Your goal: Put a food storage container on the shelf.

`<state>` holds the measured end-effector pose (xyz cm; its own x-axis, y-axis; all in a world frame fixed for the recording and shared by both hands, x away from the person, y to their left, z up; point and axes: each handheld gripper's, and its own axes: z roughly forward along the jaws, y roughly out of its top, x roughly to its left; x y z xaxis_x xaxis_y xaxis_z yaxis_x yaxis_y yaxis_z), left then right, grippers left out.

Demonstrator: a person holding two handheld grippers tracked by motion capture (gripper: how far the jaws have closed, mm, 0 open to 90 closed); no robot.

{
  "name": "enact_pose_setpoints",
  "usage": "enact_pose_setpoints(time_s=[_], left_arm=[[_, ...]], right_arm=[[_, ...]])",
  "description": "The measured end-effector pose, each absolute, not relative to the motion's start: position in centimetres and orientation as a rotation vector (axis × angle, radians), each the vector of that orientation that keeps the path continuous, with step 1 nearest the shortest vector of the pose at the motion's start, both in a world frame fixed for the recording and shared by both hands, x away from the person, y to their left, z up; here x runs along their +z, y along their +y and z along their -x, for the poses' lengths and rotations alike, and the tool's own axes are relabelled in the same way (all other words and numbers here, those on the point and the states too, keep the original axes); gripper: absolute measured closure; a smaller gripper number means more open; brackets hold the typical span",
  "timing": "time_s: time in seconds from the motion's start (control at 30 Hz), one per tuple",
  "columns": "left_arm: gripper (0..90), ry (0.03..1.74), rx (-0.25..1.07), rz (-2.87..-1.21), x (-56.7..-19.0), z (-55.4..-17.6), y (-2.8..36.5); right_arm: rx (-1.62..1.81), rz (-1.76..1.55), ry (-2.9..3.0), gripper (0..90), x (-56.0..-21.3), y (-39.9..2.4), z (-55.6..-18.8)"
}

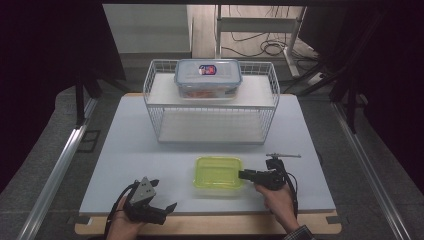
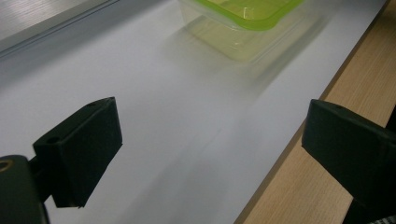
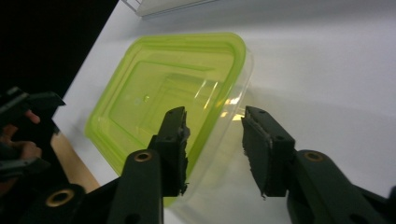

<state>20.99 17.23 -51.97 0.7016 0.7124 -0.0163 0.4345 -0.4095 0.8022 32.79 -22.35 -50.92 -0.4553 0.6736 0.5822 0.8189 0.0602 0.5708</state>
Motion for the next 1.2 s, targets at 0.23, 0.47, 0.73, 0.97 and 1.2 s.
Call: enact_pose_setpoints(time_s=[0.23,0.47,0.73,0.97,1.2], left_arm=[[5.3,0.874,0.42,-2.064,-51.9,-21.0,17.3],[5.3,0.876,0.427,-2.058,-51.9,-20.9,17.4],[5.3,0.882,0.433,-2.049,-51.8,-20.9,17.5],[4.9,0.896,0.425,-2.039,-51.8,-21.0,17.7],[4.7,0.901,0.424,-2.036,-51.8,-21.0,17.8]], right_arm=[[-1.3,1.551,-2.066,72.7,-51.5,-21.8,-34.0],[-1.238,1.47,-2.022,80.2,-51.2,-21.4,-34.9],[-1.266,1.462,-1.982,80.3,-51.0,-21.9,-35.2],[-1.336,1.457,-1.989,80.3,-49.3,-22.5,-35.4],[-1.398,1.437,-1.983,80.3,-47.3,-22.7,-35.6]])
